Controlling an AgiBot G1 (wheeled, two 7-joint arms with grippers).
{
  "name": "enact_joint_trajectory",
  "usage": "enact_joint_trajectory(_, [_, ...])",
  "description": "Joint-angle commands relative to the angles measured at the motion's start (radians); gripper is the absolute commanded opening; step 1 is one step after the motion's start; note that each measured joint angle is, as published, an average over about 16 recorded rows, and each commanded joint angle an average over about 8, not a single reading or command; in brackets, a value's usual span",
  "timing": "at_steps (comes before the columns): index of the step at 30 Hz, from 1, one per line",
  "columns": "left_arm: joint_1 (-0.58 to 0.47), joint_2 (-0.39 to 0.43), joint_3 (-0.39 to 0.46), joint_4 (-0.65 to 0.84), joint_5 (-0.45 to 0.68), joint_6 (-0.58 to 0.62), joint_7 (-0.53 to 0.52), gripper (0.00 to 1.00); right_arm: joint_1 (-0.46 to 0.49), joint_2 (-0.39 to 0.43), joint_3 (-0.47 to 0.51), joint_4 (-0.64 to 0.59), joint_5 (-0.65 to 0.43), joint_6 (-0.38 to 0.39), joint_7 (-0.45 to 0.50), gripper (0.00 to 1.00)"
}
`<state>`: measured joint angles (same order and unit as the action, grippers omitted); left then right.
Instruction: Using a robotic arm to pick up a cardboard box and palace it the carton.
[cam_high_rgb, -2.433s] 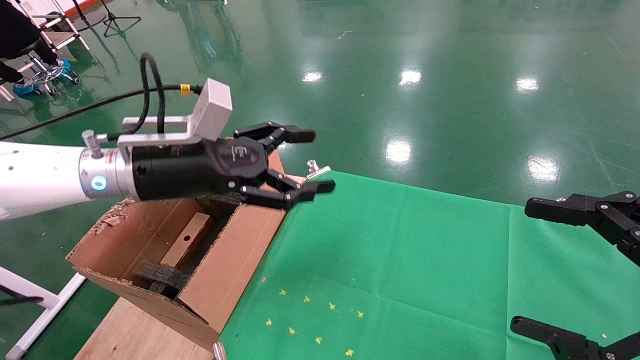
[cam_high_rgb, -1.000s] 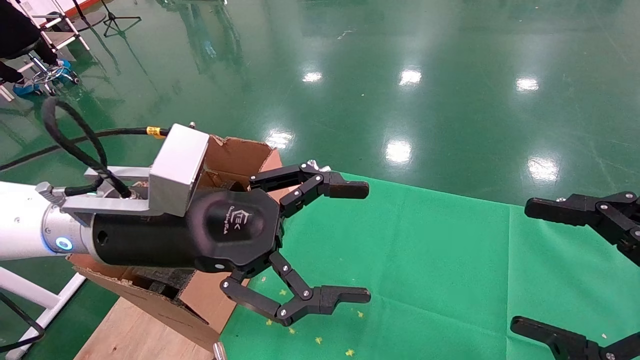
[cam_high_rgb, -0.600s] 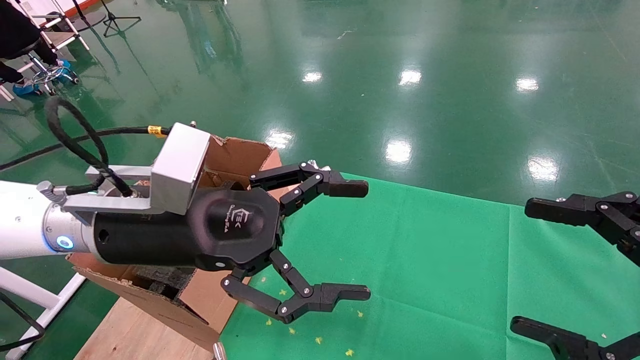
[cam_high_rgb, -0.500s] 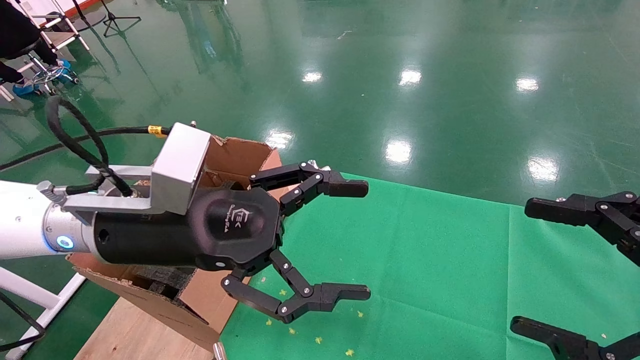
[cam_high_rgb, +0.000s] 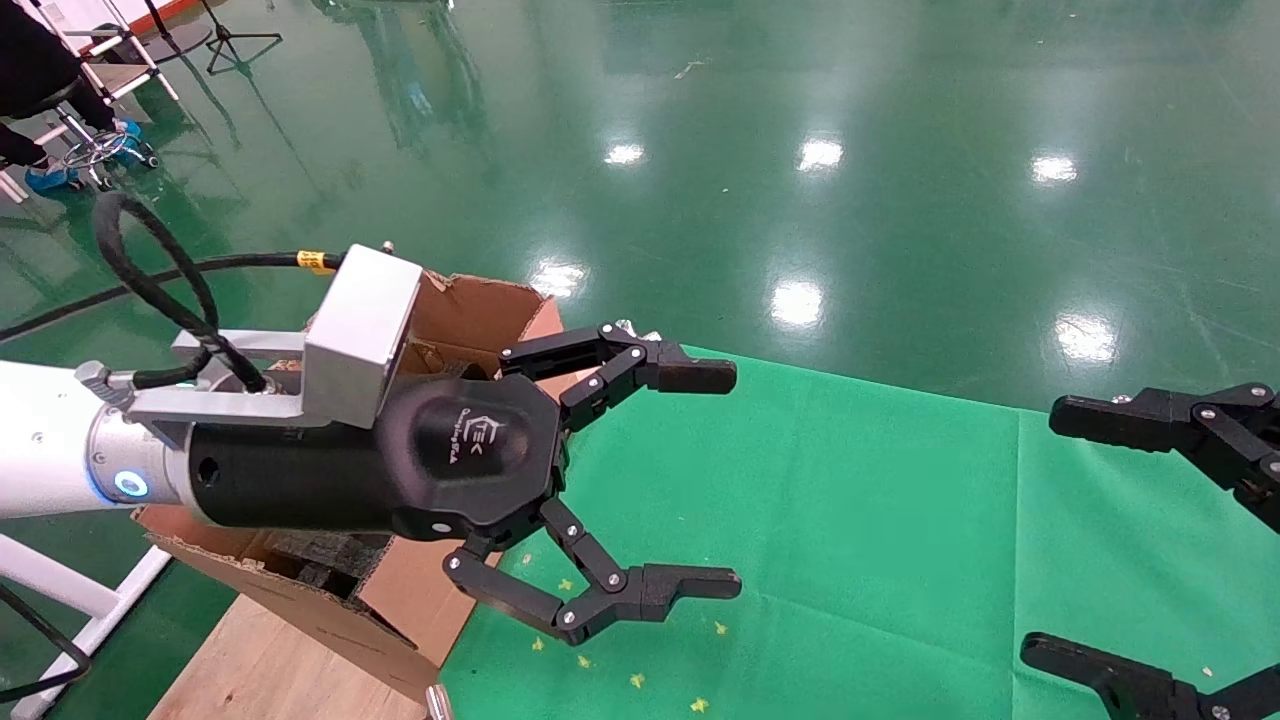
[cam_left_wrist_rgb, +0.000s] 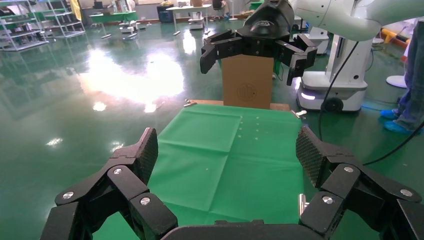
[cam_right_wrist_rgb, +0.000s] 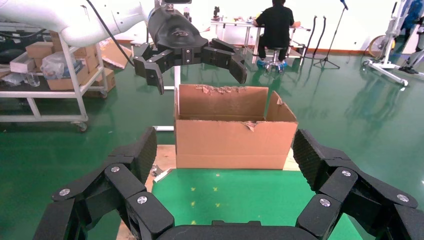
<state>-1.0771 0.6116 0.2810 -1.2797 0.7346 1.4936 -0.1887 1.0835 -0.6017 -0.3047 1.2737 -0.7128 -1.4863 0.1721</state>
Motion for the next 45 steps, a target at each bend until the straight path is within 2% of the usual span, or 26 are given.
enact_joint_trajectory(1, [0.0, 0.0, 0.0, 0.0, 0.0, 0.0, 0.0, 1.0, 0.0, 0.0, 0.0, 0.0, 0.0, 0.0, 0.0, 1.0])
enact_joint_trajectory(45, [-0.001, 0.0, 0.0, 0.001, 0.001, 0.0, 0.0, 1.0, 0.0, 0.0, 0.0, 0.0, 0.0, 0.0, 0.0, 1.0])
